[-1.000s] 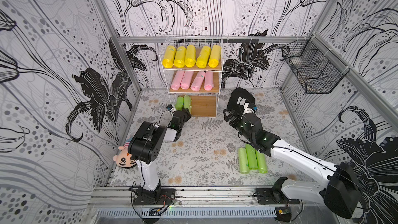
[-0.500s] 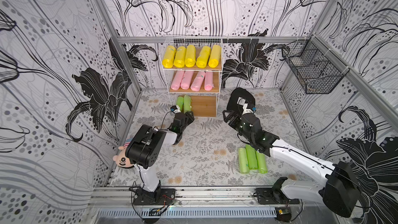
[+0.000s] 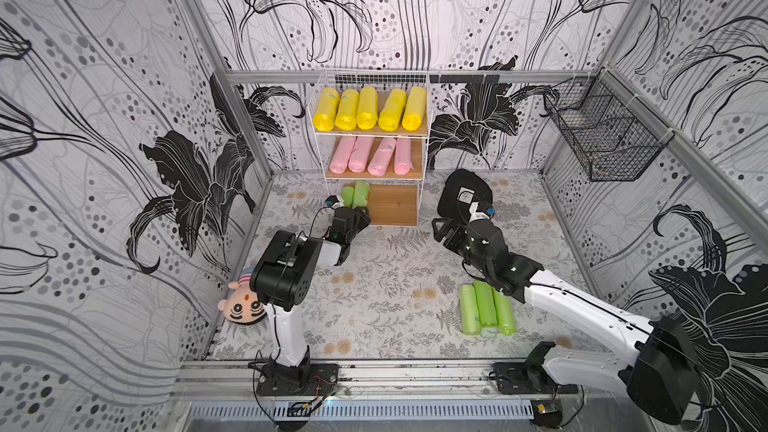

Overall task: Sort the rolls of trash bags by color and place them on the shelf
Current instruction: Place the roll of trash bags on the shelf, then pick up the roll of trash bags from the center of the board.

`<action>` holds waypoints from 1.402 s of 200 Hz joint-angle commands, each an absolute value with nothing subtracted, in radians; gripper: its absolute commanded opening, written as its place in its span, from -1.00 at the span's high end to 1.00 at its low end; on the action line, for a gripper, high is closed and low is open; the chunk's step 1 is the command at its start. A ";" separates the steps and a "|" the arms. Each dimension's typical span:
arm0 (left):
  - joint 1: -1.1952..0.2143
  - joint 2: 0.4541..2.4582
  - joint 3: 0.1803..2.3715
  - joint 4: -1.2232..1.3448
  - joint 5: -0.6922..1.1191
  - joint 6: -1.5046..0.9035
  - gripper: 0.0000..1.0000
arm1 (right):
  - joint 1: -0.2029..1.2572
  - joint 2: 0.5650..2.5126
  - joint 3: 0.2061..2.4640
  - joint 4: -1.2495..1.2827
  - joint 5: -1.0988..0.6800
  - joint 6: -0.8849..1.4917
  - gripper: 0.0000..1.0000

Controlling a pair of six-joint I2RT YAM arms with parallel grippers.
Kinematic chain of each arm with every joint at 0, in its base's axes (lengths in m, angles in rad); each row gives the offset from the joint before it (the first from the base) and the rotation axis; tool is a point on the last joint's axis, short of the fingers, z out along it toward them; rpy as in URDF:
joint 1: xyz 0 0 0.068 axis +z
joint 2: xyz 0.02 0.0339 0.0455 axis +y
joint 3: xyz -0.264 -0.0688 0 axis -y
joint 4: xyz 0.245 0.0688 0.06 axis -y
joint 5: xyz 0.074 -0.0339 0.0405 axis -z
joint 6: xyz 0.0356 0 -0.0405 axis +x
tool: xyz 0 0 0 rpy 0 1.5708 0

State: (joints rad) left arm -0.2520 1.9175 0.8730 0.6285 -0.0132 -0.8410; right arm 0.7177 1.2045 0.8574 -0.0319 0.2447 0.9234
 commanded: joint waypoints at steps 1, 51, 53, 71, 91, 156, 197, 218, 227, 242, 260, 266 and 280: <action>-0.253 1.874 0.846 0.654 0.011 -0.840 -0.01 | 0.715 1.231 0.952 -0.271 0.203 0.765 -0.83; -0.323 1.663 0.728 0.594 0.060 -0.839 -0.18 | 0.779 1.299 1.093 -0.909 0.254 0.610 -0.71; -0.326 1.656 0.725 0.588 0.063 -0.838 -0.19 | 0.783 1.297 1.092 -0.925 0.257 0.614 -0.70; -0.356 1.578 0.706 0.512 0.090 -0.821 -0.23 | 0.814 1.291 1.098 -1.066 0.302 0.643 -0.67; -0.391 1.487 0.697 0.392 0.109 -0.768 -0.27 | 0.828 1.284 1.081 -1.151 0.325 0.663 -0.65; -0.426 1.326 0.639 0.247 0.142 -0.697 -0.30 | 0.827 1.367 0.951 -0.948 0.174 0.678 -0.41; -0.430 1.304 0.630 0.247 0.149 -0.710 -0.30 | 0.827 1.432 0.936 -0.872 0.169 0.669 -0.25; -0.432 1.301 0.635 0.244 0.150 -0.709 -0.30 | 0.826 1.464 0.922 -0.854 0.200 0.667 -0.23; -0.433 1.300 0.638 0.242 0.151 -0.708 -0.30 | 0.825 1.477 0.917 -0.848 0.215 0.665 -0.23; -0.433 1.296 0.644 0.236 0.150 -0.701 -0.30 | 0.825 1.492 0.909 -0.835 0.231 0.667 -0.23; -0.434 1.292 0.651 0.227 0.150 -0.696 -0.30 | 0.825 1.507 0.906 -0.830 0.245 0.670 -0.27; -0.434 1.292 0.650 0.227 0.150 -0.695 -0.30 | 0.825 1.510 0.904 -0.829 0.248 0.669 -0.28; -0.435 1.292 0.648 0.227 0.149 -0.693 -0.30 | 0.825 1.521 0.897 -0.822 0.255 0.669 -0.29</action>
State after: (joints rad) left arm -0.4267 1.3113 0.6407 0.2260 0.1398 -0.7200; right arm 0.8234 1.4994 0.9134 -0.8333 0.2131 0.6682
